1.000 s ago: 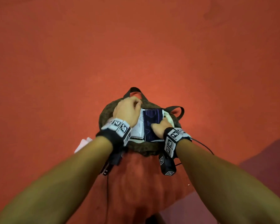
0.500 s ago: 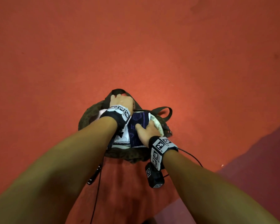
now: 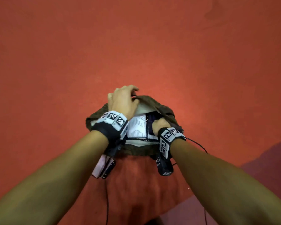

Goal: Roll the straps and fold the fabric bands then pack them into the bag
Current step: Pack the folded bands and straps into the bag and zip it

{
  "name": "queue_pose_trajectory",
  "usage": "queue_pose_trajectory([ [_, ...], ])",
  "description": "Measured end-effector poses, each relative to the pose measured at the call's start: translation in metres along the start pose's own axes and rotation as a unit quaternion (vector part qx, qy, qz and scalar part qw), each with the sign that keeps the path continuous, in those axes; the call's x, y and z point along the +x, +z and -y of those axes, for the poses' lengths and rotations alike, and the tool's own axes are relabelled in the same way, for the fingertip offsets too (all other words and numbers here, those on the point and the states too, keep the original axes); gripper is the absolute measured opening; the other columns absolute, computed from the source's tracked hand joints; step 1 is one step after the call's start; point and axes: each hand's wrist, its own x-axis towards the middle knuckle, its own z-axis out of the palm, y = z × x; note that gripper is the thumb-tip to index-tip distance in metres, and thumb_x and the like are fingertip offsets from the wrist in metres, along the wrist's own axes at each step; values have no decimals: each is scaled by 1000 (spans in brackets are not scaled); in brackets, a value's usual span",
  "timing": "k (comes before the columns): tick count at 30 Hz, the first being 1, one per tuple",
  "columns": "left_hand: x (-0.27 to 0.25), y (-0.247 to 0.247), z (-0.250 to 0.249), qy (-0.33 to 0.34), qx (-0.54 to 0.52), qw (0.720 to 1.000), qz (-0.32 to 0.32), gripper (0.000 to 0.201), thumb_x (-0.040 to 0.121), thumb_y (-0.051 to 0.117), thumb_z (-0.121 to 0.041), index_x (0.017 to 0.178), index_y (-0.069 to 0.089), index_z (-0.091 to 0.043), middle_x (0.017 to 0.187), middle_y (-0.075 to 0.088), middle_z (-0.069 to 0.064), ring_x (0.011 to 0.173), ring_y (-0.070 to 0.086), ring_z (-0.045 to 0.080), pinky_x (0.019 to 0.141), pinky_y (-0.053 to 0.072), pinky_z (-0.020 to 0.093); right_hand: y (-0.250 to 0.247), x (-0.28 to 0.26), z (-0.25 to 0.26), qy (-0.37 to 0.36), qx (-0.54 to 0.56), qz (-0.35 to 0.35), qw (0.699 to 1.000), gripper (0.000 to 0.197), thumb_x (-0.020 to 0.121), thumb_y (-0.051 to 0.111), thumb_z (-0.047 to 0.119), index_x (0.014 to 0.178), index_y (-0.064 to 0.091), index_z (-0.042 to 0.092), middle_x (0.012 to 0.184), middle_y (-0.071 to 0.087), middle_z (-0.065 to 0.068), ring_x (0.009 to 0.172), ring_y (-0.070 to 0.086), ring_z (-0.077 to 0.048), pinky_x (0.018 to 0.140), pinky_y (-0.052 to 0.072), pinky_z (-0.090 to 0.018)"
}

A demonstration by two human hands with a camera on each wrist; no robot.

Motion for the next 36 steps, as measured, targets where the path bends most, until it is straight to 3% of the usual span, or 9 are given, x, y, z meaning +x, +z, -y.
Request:
queue_pose_trajectory([
  [4,-20,-11,48,-88,58,990,95,61,82,71,-47,138,50,-38,134,56,-1,125,47,30,103,36,47,16,-13,-1,-83,-84,-135,984,25,97,49,21,113,56,3,104,65,-21,100,65,-41,81,53,-42],
  [7,-32,-14,68,-138,58,982,116,64,77,70,-61,133,50,-36,125,57,3,117,54,32,100,45,48,29,-24,-4,-141,-199,-127,961,38,99,44,24,134,51,12,122,63,-19,113,61,-40,92,49,-43],
  [11,-49,-13,82,-157,58,977,134,88,70,74,-62,145,32,-40,142,45,4,126,50,35,105,41,53,30,-28,-4,-117,-263,-109,951,37,100,44,32,128,61,16,127,66,-12,115,62,-36,95,49,-40],
  [16,-65,-13,92,-116,34,991,54,69,84,68,-54,146,42,-37,146,47,-1,130,47,30,104,38,48,48,-55,-10,-188,-349,-186,899,57,93,46,34,142,43,4,135,52,-23,123,48,-41,110,34,-47],
  [18,-69,-15,95,-92,41,993,62,68,83,71,-49,144,44,-40,151,43,-5,134,42,27,106,36,47,60,-61,-15,-205,-391,-137,887,58,96,39,41,144,42,8,143,47,-20,131,41,-39,116,26,-48],
  [23,-83,-16,114,-121,45,988,90,70,82,71,-38,145,42,-45,156,33,0,137,38,32,109,38,51,65,-66,-3,-182,-360,-57,913,48,100,33,50,133,50,19,129,62,-14,120,54,-37,104,38,-46],
  [27,-87,-13,120,-107,77,987,94,65,85,70,-42,143,42,-42,135,45,5,118,54,31,97,49,45,62,-74,10,-179,-354,-39,917,52,98,33,56,143,44,32,133,61,-13,122,54,-39,104,41,-47],
  [32,-62,-25,123,-172,-50,983,-42,25,91,67,-32,116,62,-28,108,63,-1,99,63,26,80,50,35,31,-81,35,-218,-197,-180,939,40,95,43,54,116,69,32,107,74,-5,103,67,-33,81,51,-35],
  [36,-47,-34,119,-205,-161,955,-144,19,88,72,-24,91,54,-25,84,64,-8,80,61,21,70,44,31,14,-56,54,-277,-62,-155,946,39,99,49,34,135,59,28,129,67,-1,118,62,-25,97,48,-32],
])
